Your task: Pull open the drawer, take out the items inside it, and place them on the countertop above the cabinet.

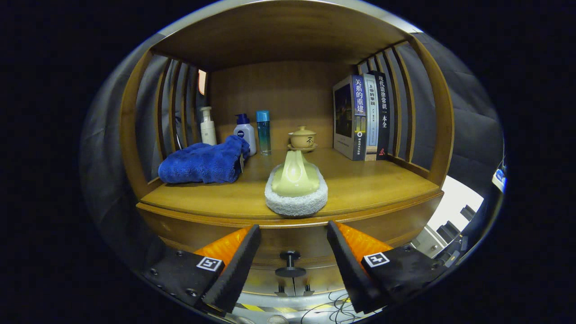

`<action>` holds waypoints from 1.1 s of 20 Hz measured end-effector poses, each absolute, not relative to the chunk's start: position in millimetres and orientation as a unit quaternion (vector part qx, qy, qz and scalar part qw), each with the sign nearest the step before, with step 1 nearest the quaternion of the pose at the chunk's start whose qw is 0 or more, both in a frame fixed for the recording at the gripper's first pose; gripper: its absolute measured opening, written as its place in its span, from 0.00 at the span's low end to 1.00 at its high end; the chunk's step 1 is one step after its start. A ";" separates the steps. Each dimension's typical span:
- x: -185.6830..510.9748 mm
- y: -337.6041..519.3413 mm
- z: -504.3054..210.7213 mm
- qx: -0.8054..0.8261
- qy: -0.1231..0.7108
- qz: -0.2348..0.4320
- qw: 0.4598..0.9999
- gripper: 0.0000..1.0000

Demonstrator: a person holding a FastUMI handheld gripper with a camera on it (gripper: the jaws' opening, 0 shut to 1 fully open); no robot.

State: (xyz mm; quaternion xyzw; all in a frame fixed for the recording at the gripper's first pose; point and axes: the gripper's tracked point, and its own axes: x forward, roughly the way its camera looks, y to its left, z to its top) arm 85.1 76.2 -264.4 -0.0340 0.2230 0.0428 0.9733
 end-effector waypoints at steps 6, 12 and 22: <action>86.0 75.6 -265.3 -0.043 0.225 0.046 0.972 0.98; 85.5 71.1 -237.7 -0.014 0.234 0.037 0.971 0.98; 79.0 64.2 -68.3 0.001 0.149 0.040 0.988 0.98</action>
